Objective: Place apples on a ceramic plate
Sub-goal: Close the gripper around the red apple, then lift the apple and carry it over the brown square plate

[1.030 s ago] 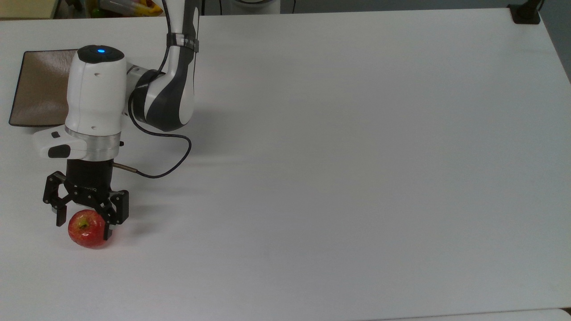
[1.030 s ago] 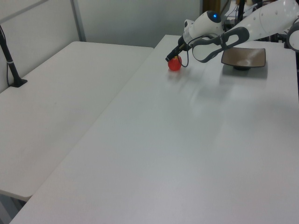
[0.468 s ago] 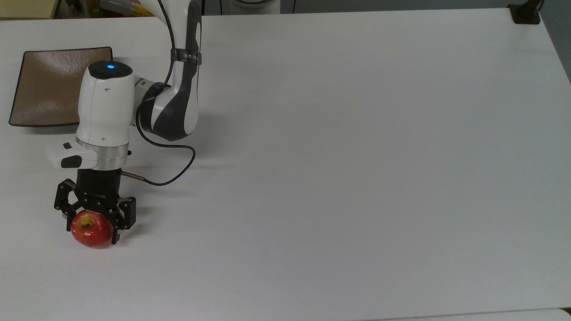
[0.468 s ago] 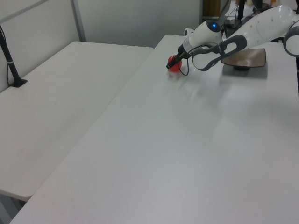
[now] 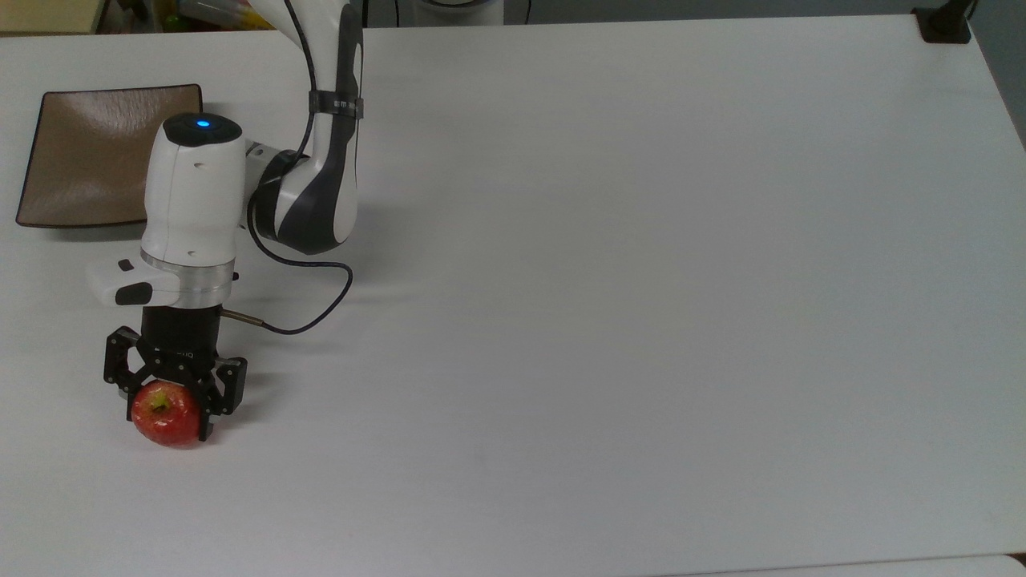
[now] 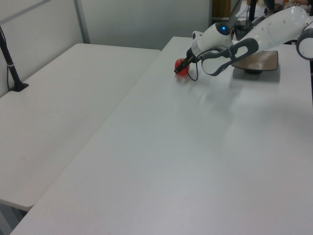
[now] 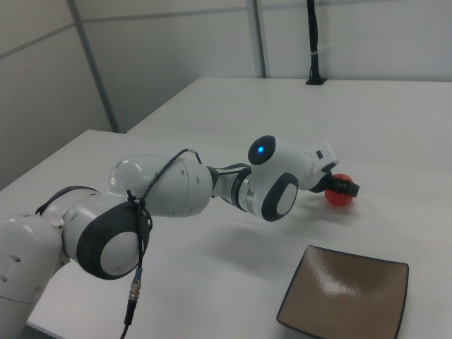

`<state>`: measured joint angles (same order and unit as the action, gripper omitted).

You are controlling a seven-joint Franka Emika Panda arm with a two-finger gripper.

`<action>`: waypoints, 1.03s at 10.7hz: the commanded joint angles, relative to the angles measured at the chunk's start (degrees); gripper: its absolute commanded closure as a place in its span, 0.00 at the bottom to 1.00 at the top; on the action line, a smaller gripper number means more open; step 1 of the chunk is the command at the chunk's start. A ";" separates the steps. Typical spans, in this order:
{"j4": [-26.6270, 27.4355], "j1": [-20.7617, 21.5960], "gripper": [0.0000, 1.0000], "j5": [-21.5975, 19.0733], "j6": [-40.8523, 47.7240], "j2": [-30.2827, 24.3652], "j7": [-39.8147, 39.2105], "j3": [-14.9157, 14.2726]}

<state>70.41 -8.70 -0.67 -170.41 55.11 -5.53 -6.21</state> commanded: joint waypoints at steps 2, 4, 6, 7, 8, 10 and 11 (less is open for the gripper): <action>-0.72 -0.36 0.67 4.01 -0.80 0.35 0.43 -0.03; 1.03 -0.18 0.67 3.57 -0.54 -2.18 0.70 0.06; 3.23 0.17 0.67 2.96 -0.10 -6.48 0.87 0.06; 4.63 0.26 0.67 2.52 0.51 -8.94 0.87 0.14; 6.04 0.26 0.67 2.08 2.17 -12.10 0.87 0.14; 8.33 0.35 0.67 1.90 10.41 -18.78 0.87 0.23; 10.17 0.35 0.67 1.81 14.28 -22.20 0.87 0.49</action>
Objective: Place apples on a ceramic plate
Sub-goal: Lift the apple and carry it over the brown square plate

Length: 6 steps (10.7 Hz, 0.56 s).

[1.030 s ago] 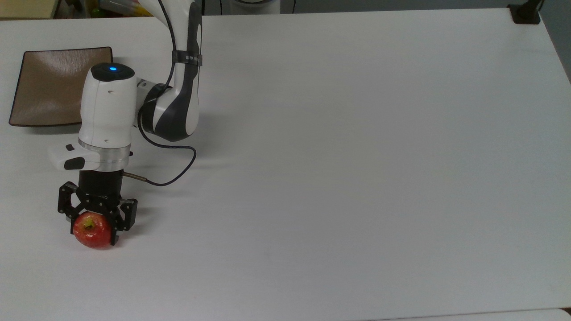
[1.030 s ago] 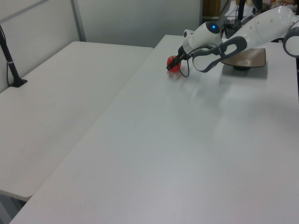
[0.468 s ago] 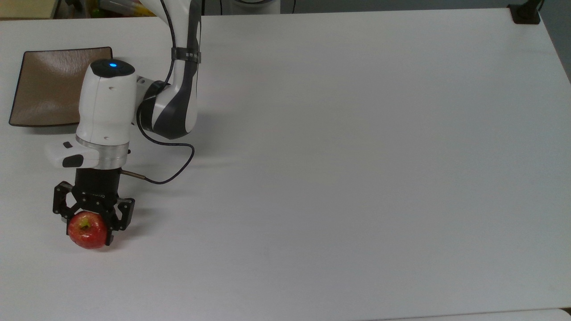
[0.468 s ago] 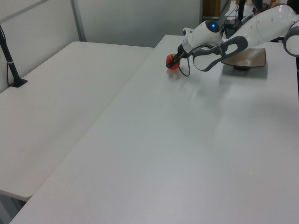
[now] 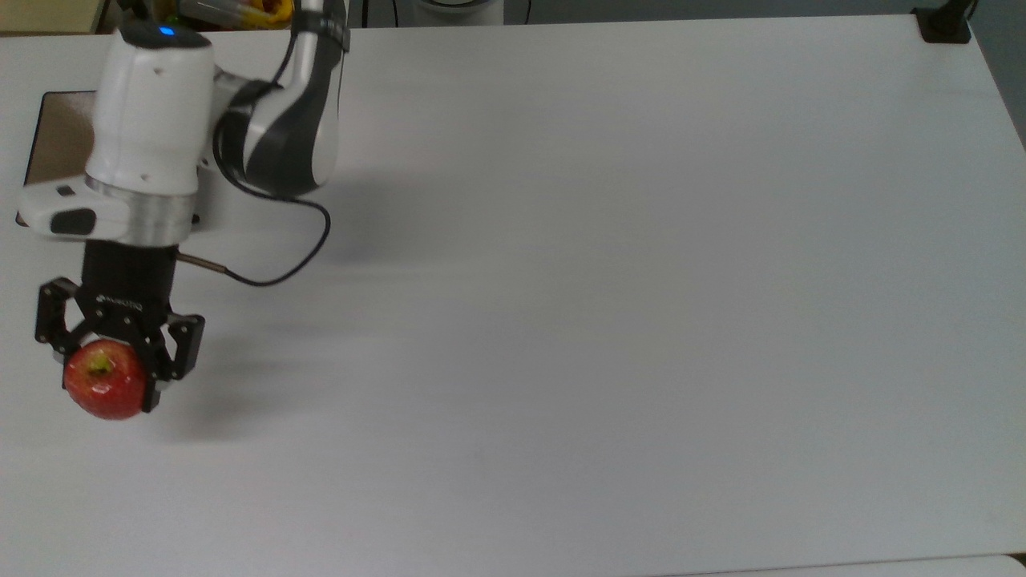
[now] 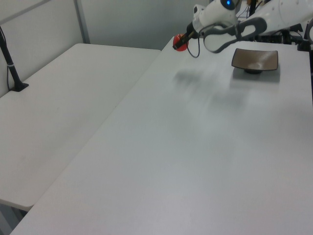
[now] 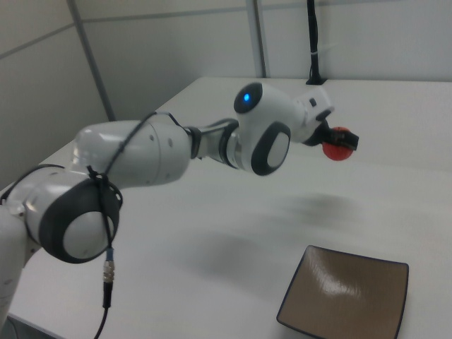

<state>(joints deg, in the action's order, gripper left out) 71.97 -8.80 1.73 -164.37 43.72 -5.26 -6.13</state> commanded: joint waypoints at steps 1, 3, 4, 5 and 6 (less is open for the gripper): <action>10.54 0.45 0.67 -1.46 11.50 -14.59 0.60 1.11; 14.33 0.53 0.67 -4.09 20.36 -22.06 0.34 1.21; 15.73 0.62 0.67 -4.80 25.28 -25.40 0.08 1.21; 16.79 1.06 0.67 -5.15 29.68 -28.13 -0.45 1.21; 18.11 1.24 0.67 -5.85 34.60 -30.94 -2.19 1.21</action>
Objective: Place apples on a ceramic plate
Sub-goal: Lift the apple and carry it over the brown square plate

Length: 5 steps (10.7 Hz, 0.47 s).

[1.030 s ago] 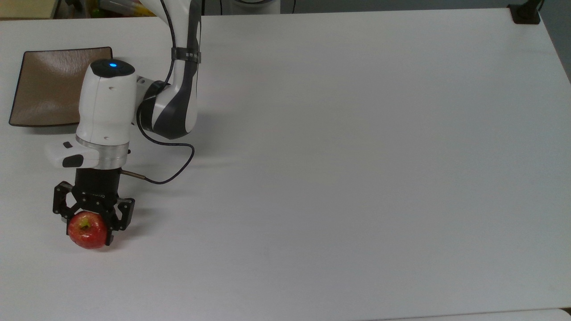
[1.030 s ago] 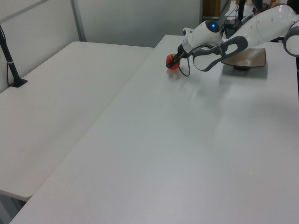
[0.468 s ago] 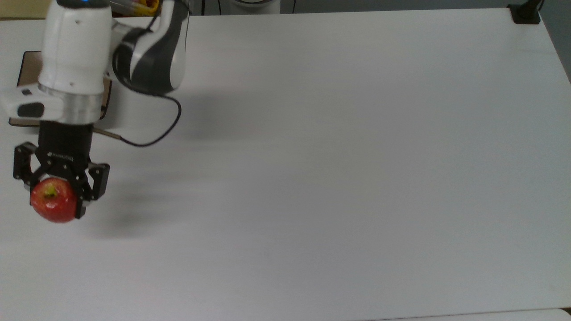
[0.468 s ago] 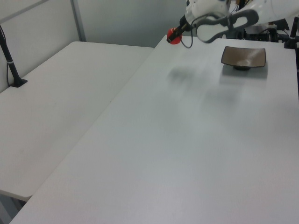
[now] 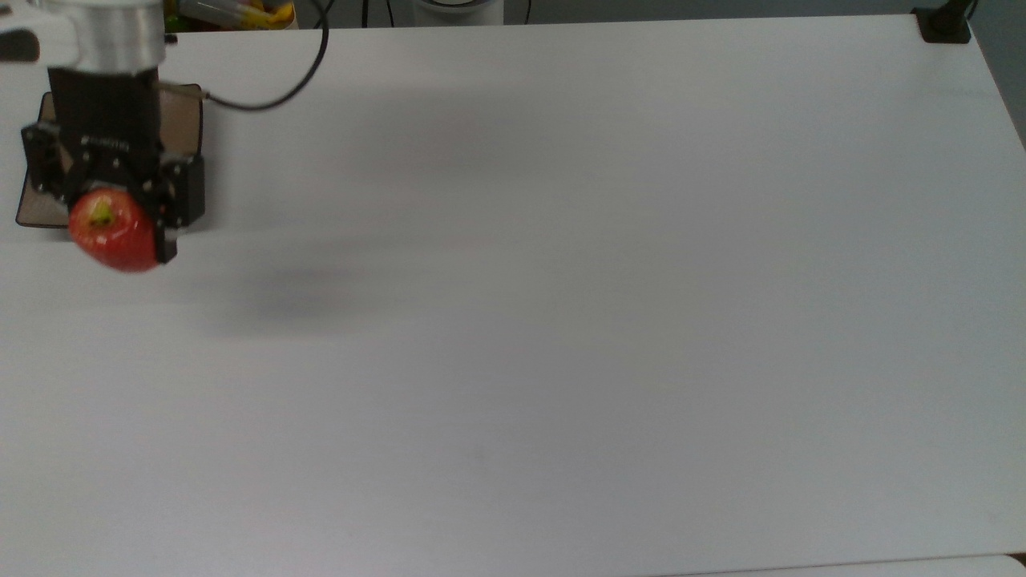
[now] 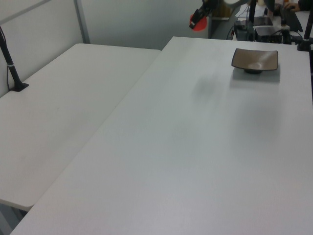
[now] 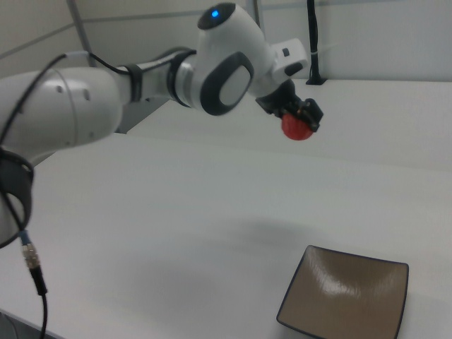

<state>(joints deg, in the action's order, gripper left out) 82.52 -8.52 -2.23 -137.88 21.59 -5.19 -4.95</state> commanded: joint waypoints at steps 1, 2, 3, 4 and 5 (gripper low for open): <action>9.14 0.96 0.67 -3.55 11.90 -11.37 -5.85 0.03; 11.42 0.35 0.67 -5.48 16.11 -14.44 -11.10 0.03; 13.87 -0.61 0.67 -7.33 19.37 -17.26 -17.86 -0.06; 16.34 -2.36 0.67 -8.83 21.93 -19.55 -24.97 -0.15; 18.62 -4.64 0.67 -9.89 23.09 -20.88 -31.48 -0.15</action>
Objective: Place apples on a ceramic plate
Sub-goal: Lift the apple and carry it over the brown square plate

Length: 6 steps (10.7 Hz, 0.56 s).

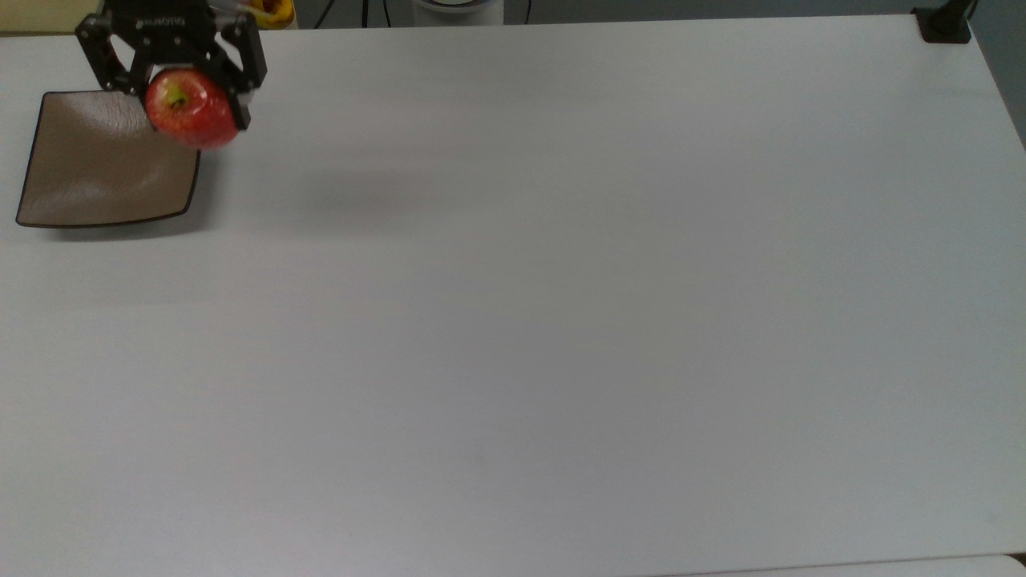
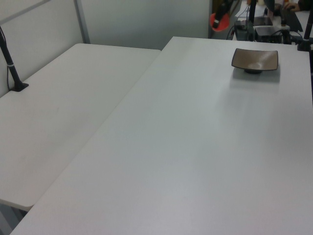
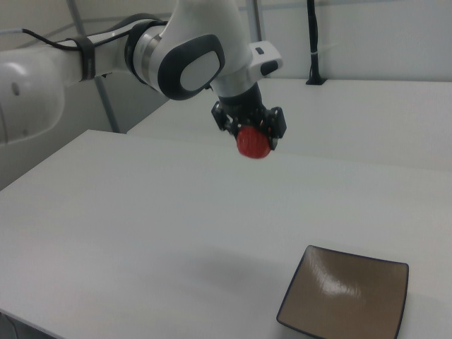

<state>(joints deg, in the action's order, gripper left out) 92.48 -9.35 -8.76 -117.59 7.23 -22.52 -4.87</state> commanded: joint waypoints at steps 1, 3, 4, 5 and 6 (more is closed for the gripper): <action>10.59 -5.92 0.67 -3.98 2.80 -6.96 -20.39 -0.23; 13.50 -10.93 0.67 -5.82 1.93 -6.36 -32.79 -0.23; 13.86 -13.74 0.66 -6.61 1.92 -5.74 -38.94 -0.23; 14.65 -16.11 0.66 -6.62 0.97 -4.78 -43.96 -0.23; 15.44 -17.79 0.65 -6.62 -1.48 -3.73 -47.06 -0.32</action>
<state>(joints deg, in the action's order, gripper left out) 105.17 -23.46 -13.96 -114.99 2.74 -60.70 -5.37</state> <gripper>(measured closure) 0.216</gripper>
